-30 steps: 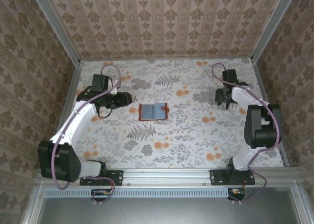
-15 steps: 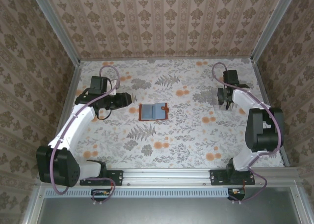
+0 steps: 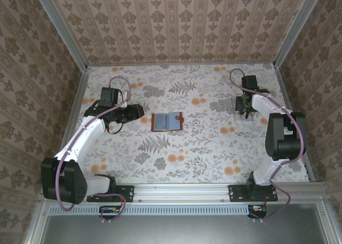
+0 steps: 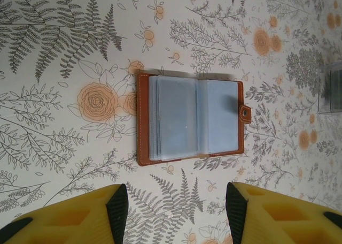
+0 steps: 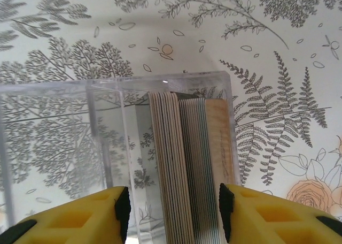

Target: Put the credit cards into the card holder

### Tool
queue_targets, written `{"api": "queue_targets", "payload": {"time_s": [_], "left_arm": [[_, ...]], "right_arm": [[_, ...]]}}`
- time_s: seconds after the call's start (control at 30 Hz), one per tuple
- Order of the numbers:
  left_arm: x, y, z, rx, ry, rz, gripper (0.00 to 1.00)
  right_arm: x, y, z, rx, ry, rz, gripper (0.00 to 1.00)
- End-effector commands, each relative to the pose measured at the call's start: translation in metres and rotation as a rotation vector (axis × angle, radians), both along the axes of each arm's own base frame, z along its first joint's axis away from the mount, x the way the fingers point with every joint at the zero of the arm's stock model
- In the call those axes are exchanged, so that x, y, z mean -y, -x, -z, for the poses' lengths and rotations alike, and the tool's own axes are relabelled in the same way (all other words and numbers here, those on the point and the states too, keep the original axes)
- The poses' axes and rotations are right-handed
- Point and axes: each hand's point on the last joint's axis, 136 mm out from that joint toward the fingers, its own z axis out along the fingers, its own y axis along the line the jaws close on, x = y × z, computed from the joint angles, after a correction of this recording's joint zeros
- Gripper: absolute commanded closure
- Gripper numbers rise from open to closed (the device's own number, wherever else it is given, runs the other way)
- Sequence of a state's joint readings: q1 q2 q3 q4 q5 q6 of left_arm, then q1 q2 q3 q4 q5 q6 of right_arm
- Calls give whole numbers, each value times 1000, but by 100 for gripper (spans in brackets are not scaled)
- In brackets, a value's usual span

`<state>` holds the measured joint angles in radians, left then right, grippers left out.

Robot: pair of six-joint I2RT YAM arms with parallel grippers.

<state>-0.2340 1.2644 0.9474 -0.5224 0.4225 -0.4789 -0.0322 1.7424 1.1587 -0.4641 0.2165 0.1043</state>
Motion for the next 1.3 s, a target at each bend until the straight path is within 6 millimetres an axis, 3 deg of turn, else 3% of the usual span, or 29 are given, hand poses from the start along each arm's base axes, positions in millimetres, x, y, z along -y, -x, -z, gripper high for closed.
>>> {"api": "queue_targets", "payload": {"time_s": [0.0,0.5,0.67,0.77,0.9,1.27], "left_arm": [[2,-4,2,4,7,-14,46],[12,-7,11,-26,-13,36,46],[14,-6,11,-36,-13,51,46],[12,-6,12,-24,-23,44,46],[14,-5,13,-37,-16,53,46],[13,-2,22,-51,-16,48,46]], "right_arm": [[12,15,13,-115,70,32,49],[34,19,-37,86,196,111,56],[35,20,-27,43,197,116,61],[34,20,-23,21,196,112,73],[29,18,-21,21,168,95,81],[17,16,-4,-32,90,57,71]]}}
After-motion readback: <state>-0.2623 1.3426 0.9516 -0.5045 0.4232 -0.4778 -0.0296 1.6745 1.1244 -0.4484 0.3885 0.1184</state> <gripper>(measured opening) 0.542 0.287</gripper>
